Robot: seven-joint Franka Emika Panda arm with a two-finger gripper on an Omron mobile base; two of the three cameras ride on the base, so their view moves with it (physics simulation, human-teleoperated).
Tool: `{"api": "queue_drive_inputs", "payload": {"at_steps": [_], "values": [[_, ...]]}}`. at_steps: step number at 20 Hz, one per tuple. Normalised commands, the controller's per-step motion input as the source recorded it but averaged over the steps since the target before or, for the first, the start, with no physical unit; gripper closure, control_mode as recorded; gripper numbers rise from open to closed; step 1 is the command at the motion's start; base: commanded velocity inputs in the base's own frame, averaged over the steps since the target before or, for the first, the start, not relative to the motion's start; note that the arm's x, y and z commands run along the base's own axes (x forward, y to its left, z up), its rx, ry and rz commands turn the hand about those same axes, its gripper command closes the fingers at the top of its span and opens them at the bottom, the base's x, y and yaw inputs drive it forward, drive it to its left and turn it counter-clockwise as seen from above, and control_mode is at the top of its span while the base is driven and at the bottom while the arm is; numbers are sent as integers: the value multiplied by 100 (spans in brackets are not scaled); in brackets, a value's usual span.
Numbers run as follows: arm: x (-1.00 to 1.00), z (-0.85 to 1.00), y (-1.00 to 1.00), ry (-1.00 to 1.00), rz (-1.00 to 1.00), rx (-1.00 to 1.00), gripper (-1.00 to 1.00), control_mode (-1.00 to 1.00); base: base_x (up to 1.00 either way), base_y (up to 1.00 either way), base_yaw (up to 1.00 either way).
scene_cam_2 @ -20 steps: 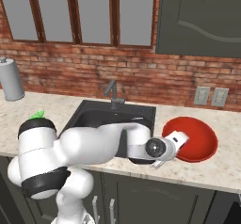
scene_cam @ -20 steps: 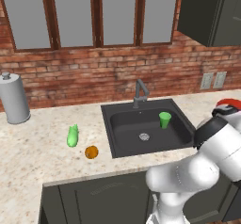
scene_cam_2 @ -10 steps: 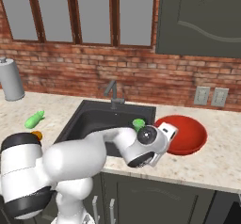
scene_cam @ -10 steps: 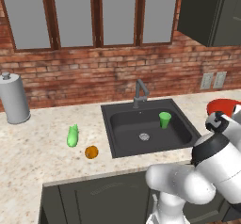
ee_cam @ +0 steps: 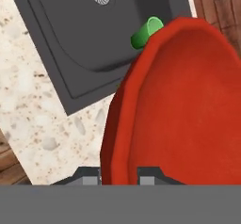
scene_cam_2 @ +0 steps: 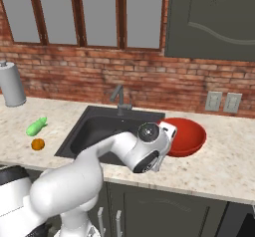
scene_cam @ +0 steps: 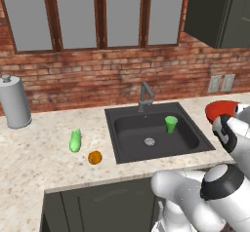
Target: Remove the corn and orange from the sink. Then move the bowl and cup from the counter to the sink for washing.
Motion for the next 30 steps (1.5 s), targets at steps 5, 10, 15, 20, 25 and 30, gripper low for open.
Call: {"api": "queue_drive_inputs", "payload": {"at_steps": [5, 10, 15, 20, 25, 30], "values": [[-1, 21, 23, 8, 15, 0, 100, -100, 0, 0, 0], [0, 18, 24, 11, 16, 0, 100, -100, 0, 0, 0], [0, 17, 25, 9, 15, 0, 100, -100, 0, 0, 0], [-2, 16, 24, 7, 14, 0, 100, -100, 0, 0, 0], [-7, 12, 25, 7, 14, 0, 100, -100, 0, 0, 0], [-12, 12, 26, 4, 13, 0, 100, -100, 0, 0, 0]]}}
